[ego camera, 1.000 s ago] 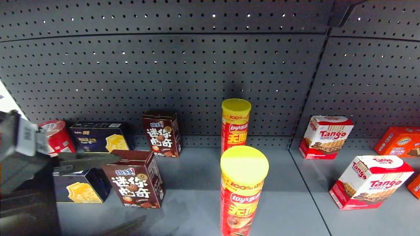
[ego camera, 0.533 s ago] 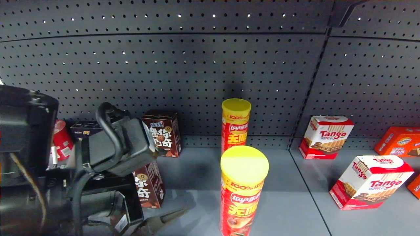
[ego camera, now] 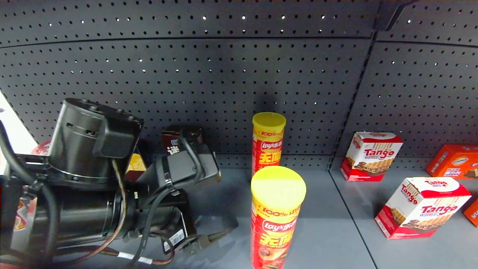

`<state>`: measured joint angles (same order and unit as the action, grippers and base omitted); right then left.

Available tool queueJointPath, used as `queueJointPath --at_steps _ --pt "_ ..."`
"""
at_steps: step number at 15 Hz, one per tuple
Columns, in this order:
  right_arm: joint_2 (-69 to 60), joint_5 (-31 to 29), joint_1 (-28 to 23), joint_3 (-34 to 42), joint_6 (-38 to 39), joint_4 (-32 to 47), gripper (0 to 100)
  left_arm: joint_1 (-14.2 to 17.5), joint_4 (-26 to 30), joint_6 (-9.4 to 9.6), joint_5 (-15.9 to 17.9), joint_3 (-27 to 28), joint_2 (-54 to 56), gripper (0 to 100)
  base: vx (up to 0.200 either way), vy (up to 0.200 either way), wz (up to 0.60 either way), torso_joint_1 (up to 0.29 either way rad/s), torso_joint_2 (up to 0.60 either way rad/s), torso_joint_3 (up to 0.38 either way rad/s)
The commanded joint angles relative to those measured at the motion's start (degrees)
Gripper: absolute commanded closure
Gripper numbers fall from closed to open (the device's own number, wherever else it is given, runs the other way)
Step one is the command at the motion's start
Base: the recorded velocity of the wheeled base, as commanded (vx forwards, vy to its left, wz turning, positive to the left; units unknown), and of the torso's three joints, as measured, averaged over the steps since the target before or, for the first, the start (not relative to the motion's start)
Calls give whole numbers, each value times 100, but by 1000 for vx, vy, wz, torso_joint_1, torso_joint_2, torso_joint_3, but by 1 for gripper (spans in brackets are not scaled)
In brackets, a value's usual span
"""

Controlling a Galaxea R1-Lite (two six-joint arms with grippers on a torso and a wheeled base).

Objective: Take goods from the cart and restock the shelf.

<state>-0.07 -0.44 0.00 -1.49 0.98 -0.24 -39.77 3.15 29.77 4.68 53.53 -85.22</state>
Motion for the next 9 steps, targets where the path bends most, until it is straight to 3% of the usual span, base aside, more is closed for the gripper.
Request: queueJointPath --at_steps 1,3,9 --pt "7 0 0 -1 -1 -2 0 4 -7 55 6 211 -416 0 0 0 0 0 0 0" --pt "7 -9 0 -1 -1 -11 0 4 -86 284 24 228 -548 0 0 0 0 0 0 0" --pt "7 -9 0 -1 -1 -11 0 -14 -112 679 138 228 -706 0 0 0 0 0 0 0"
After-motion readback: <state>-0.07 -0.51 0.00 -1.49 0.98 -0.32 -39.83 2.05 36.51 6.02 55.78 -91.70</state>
